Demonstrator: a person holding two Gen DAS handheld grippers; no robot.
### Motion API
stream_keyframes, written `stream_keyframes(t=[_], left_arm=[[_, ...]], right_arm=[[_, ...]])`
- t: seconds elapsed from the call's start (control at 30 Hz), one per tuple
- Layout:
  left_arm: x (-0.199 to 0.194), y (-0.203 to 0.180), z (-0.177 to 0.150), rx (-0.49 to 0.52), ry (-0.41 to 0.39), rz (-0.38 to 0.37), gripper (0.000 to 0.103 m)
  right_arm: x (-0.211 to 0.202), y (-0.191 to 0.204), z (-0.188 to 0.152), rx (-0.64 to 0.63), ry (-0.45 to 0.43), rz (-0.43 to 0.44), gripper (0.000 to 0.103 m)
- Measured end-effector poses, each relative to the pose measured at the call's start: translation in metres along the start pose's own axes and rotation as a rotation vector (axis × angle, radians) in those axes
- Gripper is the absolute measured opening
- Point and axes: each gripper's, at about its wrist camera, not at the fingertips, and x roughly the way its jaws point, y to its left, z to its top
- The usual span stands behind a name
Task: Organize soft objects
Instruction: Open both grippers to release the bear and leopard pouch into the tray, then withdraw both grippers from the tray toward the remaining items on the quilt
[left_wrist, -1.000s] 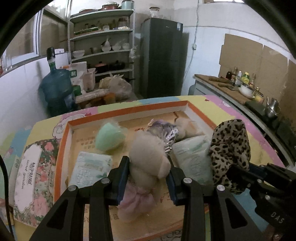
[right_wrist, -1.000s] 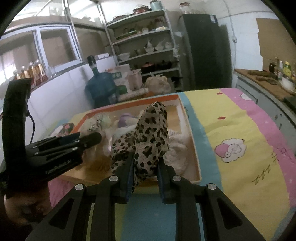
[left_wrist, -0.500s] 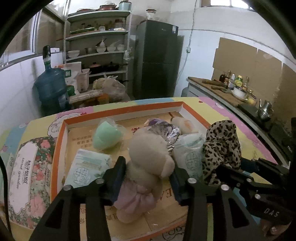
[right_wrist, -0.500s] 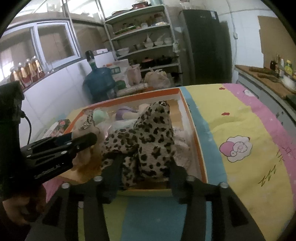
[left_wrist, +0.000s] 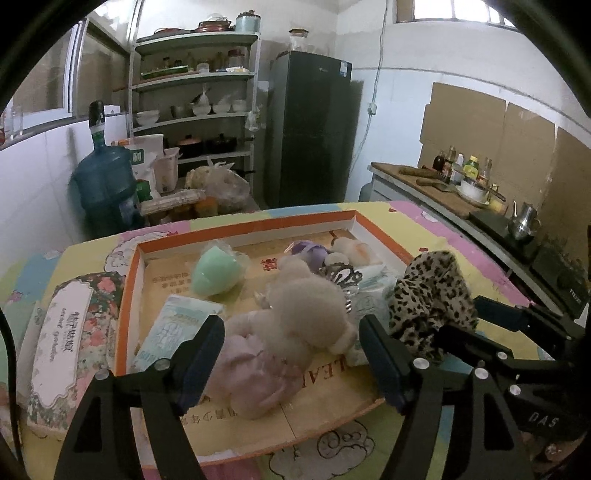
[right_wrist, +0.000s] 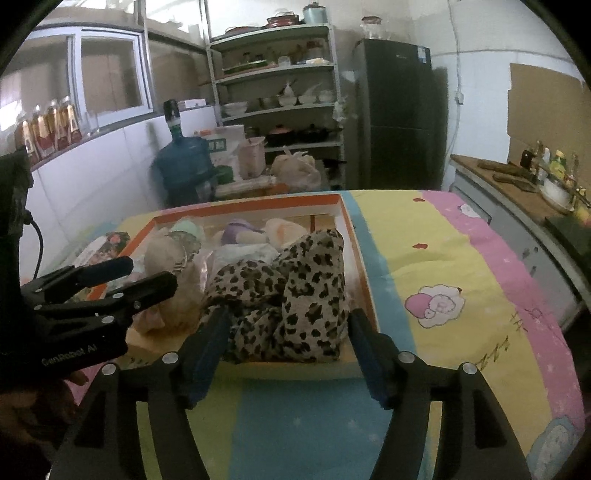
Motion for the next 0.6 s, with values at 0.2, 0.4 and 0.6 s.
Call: stream_keyframes(t=[0.2,0.4,0.6], left_arm=[[-0.016,0.004,-0.001,-0.023,-0.027,-0.014,0.075],[-0.038,0.008,-0.007,-0.04,-0.06,-0.018,0.075],[-0.066,0.012,-0.019,-0.052,-0.102,0.008,0.075]], right_arm=[[-0.017,-0.002,-0.003,0.022,-0.024,-0.011,0.069],[-0.038,0.002,-0.007,0.023,-0.047,-0.005,0.07],[-0.064,0.021,-0.01,0.013,-0.092,0.026,0.07]])
